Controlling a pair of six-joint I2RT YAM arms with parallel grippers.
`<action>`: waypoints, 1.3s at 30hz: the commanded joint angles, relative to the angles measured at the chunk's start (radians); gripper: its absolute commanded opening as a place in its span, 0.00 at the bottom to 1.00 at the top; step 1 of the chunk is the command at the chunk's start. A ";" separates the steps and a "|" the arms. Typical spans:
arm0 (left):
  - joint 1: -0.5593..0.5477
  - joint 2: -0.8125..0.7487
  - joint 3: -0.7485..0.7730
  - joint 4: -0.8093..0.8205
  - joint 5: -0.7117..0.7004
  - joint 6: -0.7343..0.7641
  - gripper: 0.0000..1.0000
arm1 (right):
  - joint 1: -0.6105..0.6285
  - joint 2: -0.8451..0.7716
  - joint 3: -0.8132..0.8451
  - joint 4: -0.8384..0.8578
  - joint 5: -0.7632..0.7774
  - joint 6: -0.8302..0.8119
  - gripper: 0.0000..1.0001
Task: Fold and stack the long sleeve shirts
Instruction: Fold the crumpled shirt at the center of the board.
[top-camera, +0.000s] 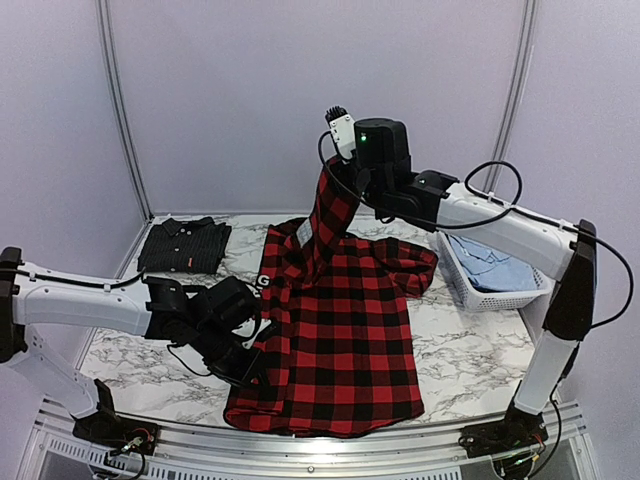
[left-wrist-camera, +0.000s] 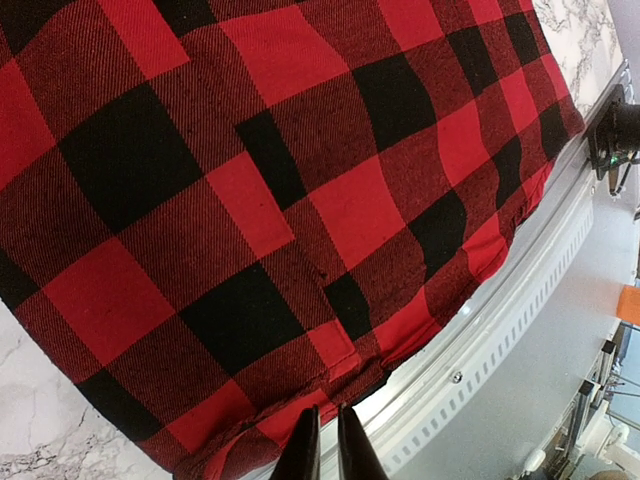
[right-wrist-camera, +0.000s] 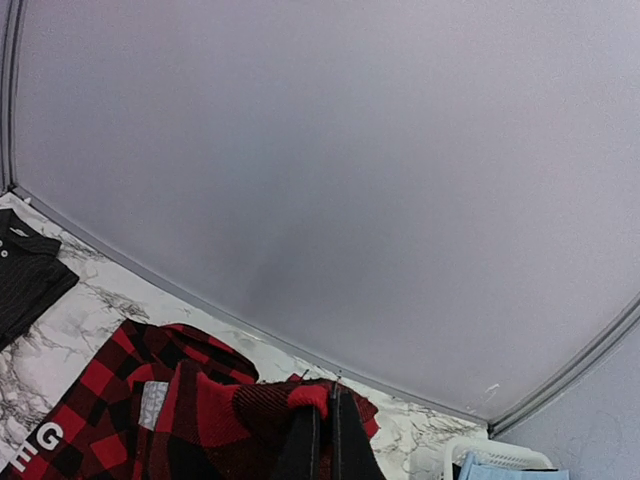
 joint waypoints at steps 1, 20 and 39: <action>-0.003 0.003 0.003 0.025 -0.012 0.004 0.09 | -0.053 0.040 0.089 0.021 0.040 -0.063 0.00; -0.003 -0.007 -0.062 0.067 0.004 -0.022 0.09 | -0.138 0.124 0.188 0.028 0.048 -0.110 0.00; 0.100 -0.075 -0.044 0.070 -0.068 -0.072 0.10 | 0.105 -0.061 -0.274 -0.123 -0.468 0.060 0.00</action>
